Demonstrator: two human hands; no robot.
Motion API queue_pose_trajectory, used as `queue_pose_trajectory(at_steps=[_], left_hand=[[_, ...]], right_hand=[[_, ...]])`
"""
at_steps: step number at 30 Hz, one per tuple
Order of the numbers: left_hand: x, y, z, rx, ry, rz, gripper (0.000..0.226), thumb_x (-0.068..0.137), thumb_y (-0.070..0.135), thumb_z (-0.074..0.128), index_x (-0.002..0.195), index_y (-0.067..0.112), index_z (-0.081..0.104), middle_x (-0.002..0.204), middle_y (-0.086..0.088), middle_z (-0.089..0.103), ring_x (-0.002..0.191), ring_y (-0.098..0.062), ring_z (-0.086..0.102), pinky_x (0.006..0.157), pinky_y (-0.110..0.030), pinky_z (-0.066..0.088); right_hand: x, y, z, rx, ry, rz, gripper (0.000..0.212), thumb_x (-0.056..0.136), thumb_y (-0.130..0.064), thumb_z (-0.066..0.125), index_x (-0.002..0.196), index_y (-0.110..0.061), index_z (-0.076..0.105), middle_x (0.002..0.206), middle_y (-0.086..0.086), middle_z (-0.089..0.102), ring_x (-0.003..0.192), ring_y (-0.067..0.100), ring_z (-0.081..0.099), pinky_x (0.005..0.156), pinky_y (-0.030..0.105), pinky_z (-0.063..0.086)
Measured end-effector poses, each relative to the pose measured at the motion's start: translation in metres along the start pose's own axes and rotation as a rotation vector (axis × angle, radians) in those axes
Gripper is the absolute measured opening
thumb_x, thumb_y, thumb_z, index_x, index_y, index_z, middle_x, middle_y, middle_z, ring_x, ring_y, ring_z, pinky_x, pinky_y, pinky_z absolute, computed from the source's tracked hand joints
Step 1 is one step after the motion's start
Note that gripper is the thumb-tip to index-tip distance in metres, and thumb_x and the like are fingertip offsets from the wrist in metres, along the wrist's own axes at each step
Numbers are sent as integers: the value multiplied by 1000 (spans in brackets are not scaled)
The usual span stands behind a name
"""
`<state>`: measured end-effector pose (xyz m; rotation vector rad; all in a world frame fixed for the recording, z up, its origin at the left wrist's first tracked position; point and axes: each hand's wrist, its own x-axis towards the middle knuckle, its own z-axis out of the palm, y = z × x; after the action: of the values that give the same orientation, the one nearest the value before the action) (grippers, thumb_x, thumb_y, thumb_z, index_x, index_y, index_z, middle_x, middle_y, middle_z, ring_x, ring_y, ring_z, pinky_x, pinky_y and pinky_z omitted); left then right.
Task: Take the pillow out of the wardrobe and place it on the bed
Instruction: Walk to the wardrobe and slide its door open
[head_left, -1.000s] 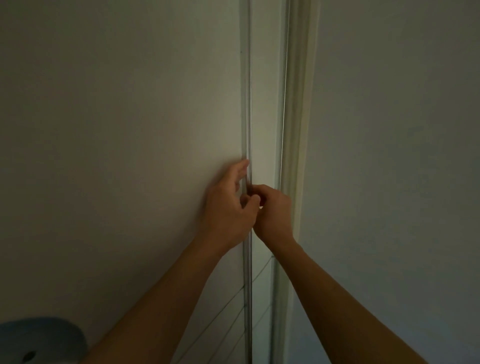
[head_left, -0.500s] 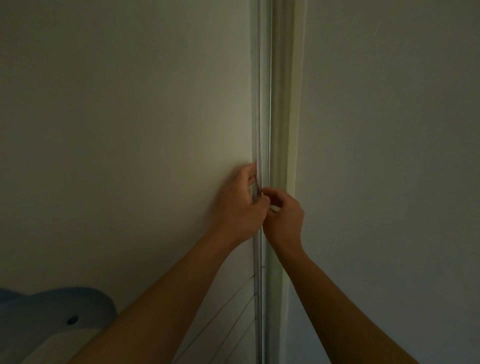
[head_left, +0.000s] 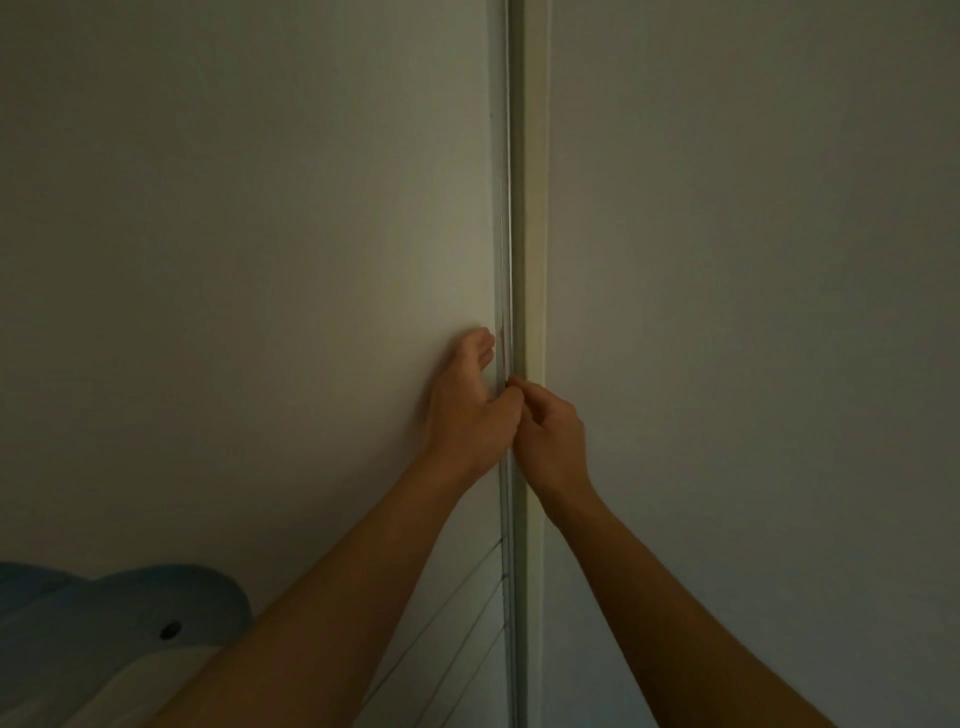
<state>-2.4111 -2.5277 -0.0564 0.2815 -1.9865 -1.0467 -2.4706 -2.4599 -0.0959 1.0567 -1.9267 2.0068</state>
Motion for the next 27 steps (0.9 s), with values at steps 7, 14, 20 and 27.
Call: queue_pose_trajectory(at_steps=[7, 14, 20, 27], left_hand=[[8, -8, 11, -49, -34, -23, 62, 84, 4, 56, 142, 18, 38, 143, 1, 47, 129, -7, 43, 94, -7, 32], [13, -5, 10, -124, -69, -48, 54, 88, 16, 60, 139, 16, 41, 139, 0, 50, 125, -8, 47, 101, -19, 38], [10, 7, 1, -149, -135, -145, 45, 99, 28, 47, 140, 11, 41, 134, -1, 50, 116, -6, 49, 84, 1, 37], [-22, 29, -25, -198, -119, -201, 48, 99, 44, 38, 140, 20, 39, 139, 1, 48, 125, -13, 48, 110, -44, 36]], right_hand=[[6, 6, -1, -18, -68, 56, 29, 97, -22, 44, 100, -23, 73, 81, -5, 73, 75, 8, 68, 70, 33, 56], [11, 0, -11, 64, -135, 198, 33, 98, -36, 40, 96, -28, 72, 93, -3, 74, 90, 11, 68, 90, 46, 54], [12, -8, -21, 263, -162, 302, 36, 100, -41, 38, 102, -23, 69, 118, 14, 68, 116, 26, 60, 102, 50, 47], [-7, -43, -25, 390, -145, 338, 43, 102, -43, 31, 128, -18, 55, 122, 5, 63, 113, 17, 60, 101, 41, 48]])
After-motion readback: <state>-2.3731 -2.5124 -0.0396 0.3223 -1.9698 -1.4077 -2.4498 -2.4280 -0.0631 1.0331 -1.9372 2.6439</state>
